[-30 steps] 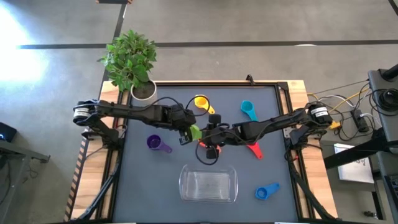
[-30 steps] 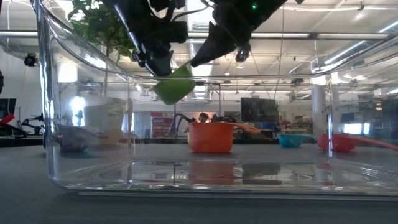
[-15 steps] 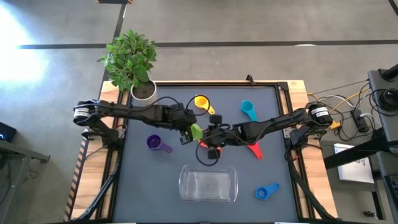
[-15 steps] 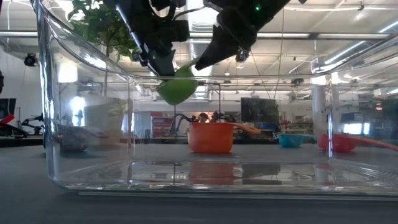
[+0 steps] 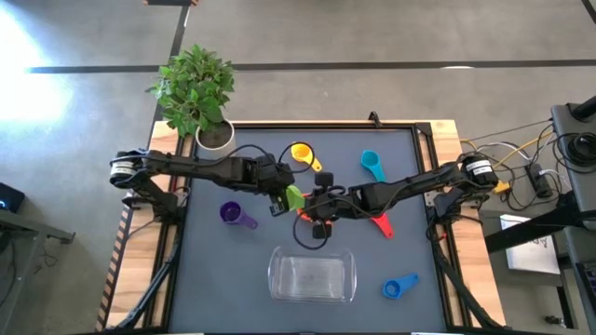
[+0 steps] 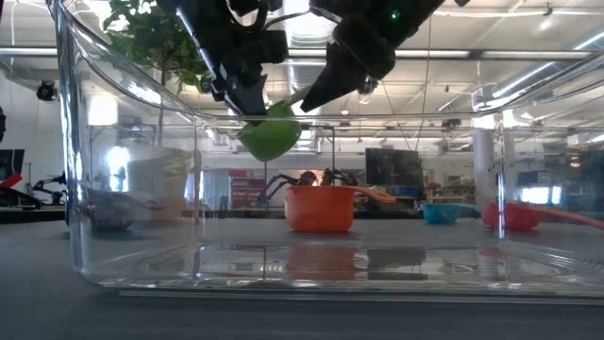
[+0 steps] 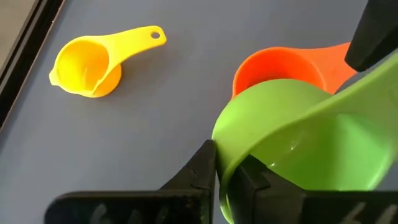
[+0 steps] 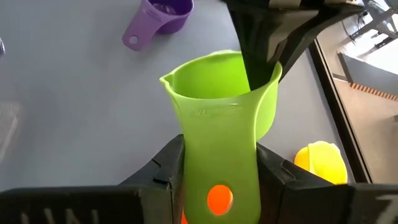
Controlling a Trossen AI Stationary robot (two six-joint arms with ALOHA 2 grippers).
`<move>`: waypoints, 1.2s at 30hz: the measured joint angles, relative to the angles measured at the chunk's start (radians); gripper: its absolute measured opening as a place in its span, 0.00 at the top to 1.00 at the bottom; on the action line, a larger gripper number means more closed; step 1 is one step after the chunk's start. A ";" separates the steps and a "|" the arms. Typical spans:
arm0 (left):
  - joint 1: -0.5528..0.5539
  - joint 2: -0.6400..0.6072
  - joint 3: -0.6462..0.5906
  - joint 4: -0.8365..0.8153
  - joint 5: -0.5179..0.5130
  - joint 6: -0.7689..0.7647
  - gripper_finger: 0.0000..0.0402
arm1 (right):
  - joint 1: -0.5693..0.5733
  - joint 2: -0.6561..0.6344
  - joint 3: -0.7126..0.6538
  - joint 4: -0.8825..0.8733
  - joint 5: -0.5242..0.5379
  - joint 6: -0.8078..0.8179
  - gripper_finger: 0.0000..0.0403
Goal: Nest measuring cups in basket
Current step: Stack the green measuring cup on top of the orange measuring cup
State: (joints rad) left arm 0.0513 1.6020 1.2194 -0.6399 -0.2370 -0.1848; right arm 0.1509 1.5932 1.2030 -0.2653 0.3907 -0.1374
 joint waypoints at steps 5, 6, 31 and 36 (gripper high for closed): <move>-0.001 0.000 0.000 -0.027 0.001 -0.011 0.85 | 0.000 0.000 -0.004 -0.059 0.008 0.025 0.74; -0.001 -0.001 -0.001 -0.043 -0.002 -0.011 0.82 | 0.000 0.000 -0.008 -0.065 0.014 0.036 0.74; -0.046 -0.071 -0.002 0.011 -0.101 0.010 0.59 | -0.017 -0.460 -0.472 0.354 -0.147 0.208 0.98; -0.089 -0.071 -0.036 0.199 -0.164 0.088 0.59 | -0.050 -0.554 -0.575 0.525 -0.208 0.255 0.98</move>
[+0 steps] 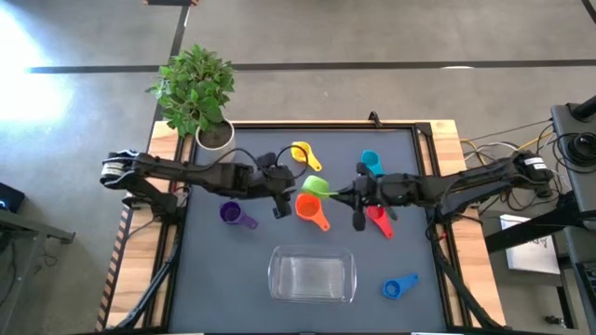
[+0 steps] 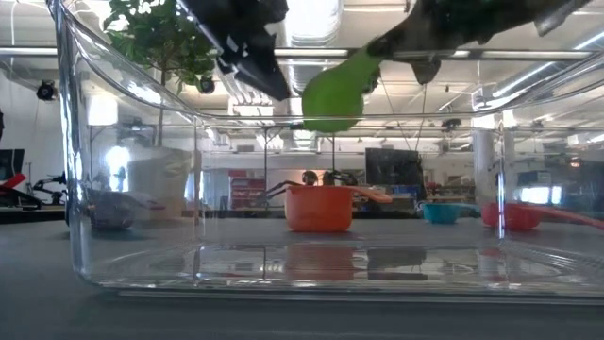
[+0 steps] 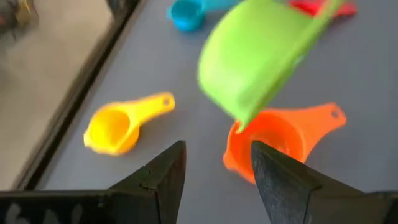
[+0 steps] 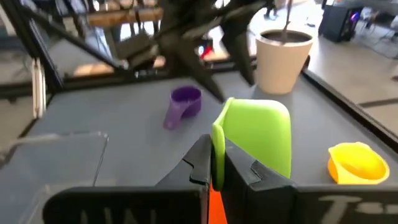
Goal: Nest measuring cups in basket
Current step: Stack the green measuring cup on top of the orange measuring cup
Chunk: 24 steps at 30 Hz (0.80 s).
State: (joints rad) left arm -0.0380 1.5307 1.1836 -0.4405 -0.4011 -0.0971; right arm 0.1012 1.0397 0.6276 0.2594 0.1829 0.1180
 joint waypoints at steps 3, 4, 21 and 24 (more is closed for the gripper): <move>-0.016 -0.004 -0.052 0.094 -0.054 0.013 0.59 | -0.010 -0.043 -0.038 0.040 0.000 0.008 0.98; -0.018 -0.005 -0.070 0.121 -0.073 0.008 0.59 | -0.011 -0.054 -0.049 0.060 0.000 0.014 0.98; -0.019 0.006 -0.447 0.953 -0.027 -0.075 0.59 | -0.011 -0.060 -0.076 0.146 0.000 -0.003 0.98; -0.018 0.013 -0.461 0.991 0.004 -0.096 0.58 | -0.011 -0.056 -0.077 0.162 0.001 -0.005 0.98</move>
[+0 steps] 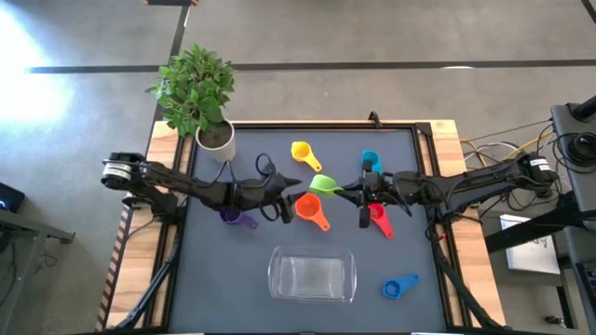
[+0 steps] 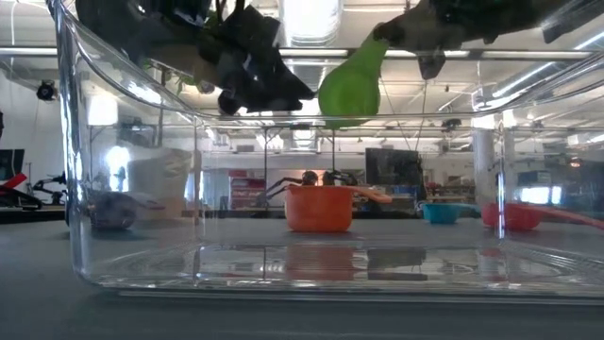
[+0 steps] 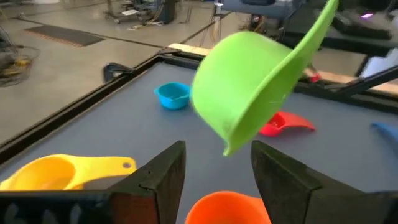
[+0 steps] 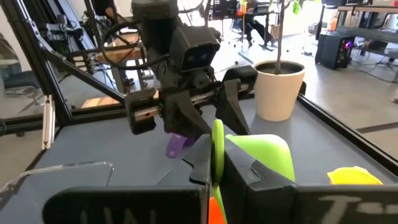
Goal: Nest measuring cups in basket
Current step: Stack the green measuring cup on top of the orange measuring cup
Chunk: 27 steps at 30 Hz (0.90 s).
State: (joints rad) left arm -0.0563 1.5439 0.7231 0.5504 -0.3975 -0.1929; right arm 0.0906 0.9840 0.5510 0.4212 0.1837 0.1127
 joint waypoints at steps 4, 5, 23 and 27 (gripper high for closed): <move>-0.001 0.025 0.007 0.044 0.004 -0.008 0.54 | 0.000 0.000 0.000 0.016 0.000 -0.001 0.98; -0.001 0.035 0.014 0.052 0.005 -0.008 0.53 | 0.000 0.000 0.000 0.017 0.000 -0.002 0.98; 0.016 0.260 0.227 -0.026 -0.117 -0.036 0.70 | 0.000 0.000 0.000 0.018 0.000 -0.010 0.98; 0.017 0.261 0.268 -0.119 -0.148 -0.045 0.95 | 0.001 0.002 0.000 -0.001 -0.008 -0.012 0.98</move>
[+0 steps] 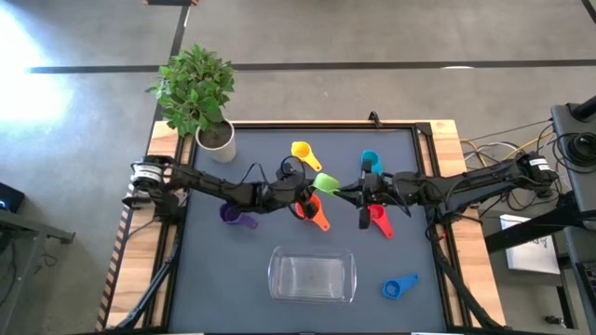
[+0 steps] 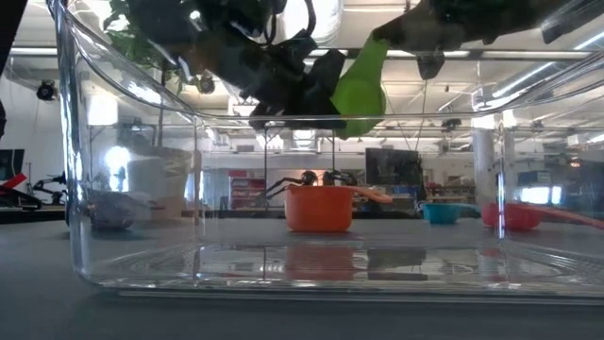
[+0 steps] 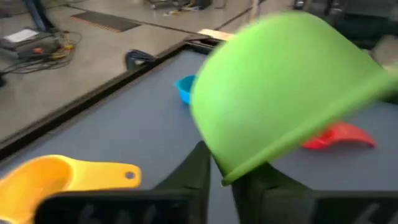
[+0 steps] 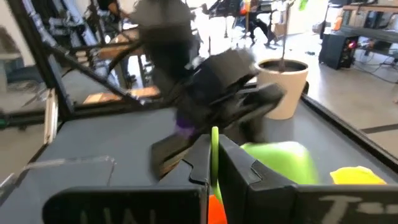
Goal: Nest measuring cups in basket
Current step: Stack the green measuring cup on top of the orange measuring cup
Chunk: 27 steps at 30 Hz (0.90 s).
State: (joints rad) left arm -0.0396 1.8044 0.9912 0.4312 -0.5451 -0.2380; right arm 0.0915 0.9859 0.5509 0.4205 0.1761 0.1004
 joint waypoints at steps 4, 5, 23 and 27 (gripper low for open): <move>0.000 -0.017 0.051 -0.151 -0.008 0.002 0.98 | 0.000 0.000 0.000 -0.035 0.000 -0.001 0.98; 0.000 -0.023 0.068 -0.204 -0.007 0.001 0.98 | 0.001 0.000 -0.001 -0.043 -0.001 -0.006 0.98; 0.013 -0.060 0.499 -1.187 0.372 -0.006 1.00 | 0.013 -0.103 0.146 -0.542 0.141 -0.029 0.61; 0.034 -0.012 0.583 -1.320 0.432 0.026 1.00 | 0.013 -0.121 0.145 -0.540 0.142 -0.030 0.62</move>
State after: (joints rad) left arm -0.0056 1.7922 1.5739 -0.8888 -0.1132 -0.2121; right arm 0.1047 0.8654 0.6964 -0.1196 0.3180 0.0700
